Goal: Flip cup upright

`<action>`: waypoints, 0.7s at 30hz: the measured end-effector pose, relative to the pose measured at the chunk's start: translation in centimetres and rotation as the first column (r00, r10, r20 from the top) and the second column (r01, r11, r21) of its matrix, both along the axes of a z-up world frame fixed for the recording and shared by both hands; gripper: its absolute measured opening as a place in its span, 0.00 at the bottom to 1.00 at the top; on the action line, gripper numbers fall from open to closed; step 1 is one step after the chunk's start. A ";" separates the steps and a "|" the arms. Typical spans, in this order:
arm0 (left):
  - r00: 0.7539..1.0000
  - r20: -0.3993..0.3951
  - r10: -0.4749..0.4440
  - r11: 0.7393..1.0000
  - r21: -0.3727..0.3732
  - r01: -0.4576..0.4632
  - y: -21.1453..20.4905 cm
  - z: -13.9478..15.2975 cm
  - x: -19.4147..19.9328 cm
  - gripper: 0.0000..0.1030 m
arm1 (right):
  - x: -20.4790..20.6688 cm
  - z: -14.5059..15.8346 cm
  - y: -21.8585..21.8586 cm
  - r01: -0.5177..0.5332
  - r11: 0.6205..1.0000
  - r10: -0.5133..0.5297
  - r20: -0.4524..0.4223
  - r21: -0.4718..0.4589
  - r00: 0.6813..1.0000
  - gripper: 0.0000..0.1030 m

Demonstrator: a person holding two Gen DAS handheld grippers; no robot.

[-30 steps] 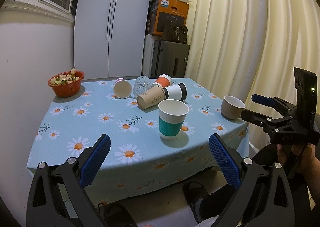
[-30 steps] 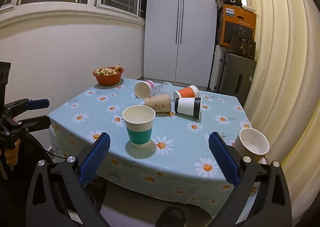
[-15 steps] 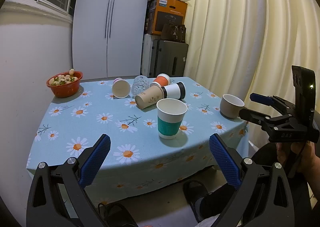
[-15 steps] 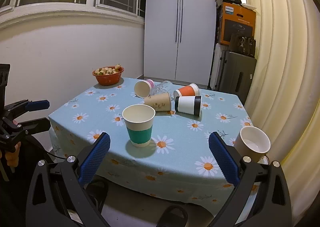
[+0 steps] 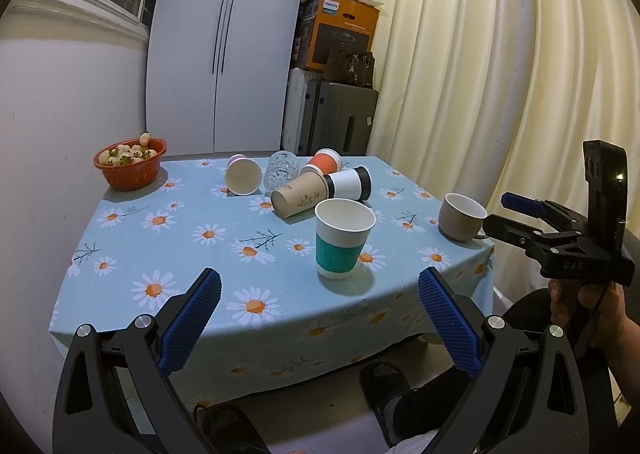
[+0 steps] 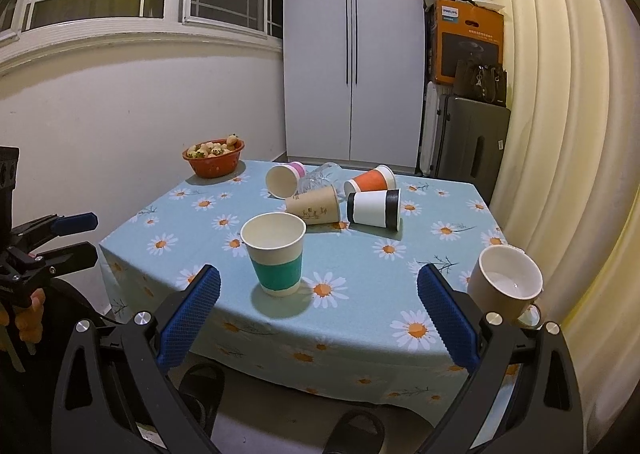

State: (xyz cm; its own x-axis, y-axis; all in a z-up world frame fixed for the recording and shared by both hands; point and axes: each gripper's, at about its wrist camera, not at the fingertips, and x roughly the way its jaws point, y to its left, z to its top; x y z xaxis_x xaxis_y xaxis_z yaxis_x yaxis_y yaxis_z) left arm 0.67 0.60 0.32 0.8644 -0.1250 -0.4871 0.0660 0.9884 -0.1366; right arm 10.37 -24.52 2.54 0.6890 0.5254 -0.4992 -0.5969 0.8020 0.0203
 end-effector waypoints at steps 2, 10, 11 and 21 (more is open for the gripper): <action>1.000 -0.001 -0.004 1.000 0.006 0.004 -0.1 0.0 0.0 0.94 | -0.1 0.0 0.1 -0.003 1.000 0.003 0.003 -0.005 1.000 0.95; 1.000 -0.006 -0.005 1.000 0.010 0.005 -0.2 -0.1 0.2 0.94 | -0.1 0.1 0.2 -0.003 1.000 0.003 0.000 -0.010 1.000 0.95; 1.000 -0.006 -0.005 1.000 0.010 0.005 -0.2 -0.1 0.2 0.94 | -0.1 0.0 0.2 -0.003 1.000 0.003 0.000 -0.011 1.000 0.95; 1.000 -0.008 -0.001 1.000 0.015 0.001 -0.3 0.0 0.2 0.94 | -0.1 -0.2 0.4 -0.007 1.000 0.007 -0.002 -0.021 1.000 0.95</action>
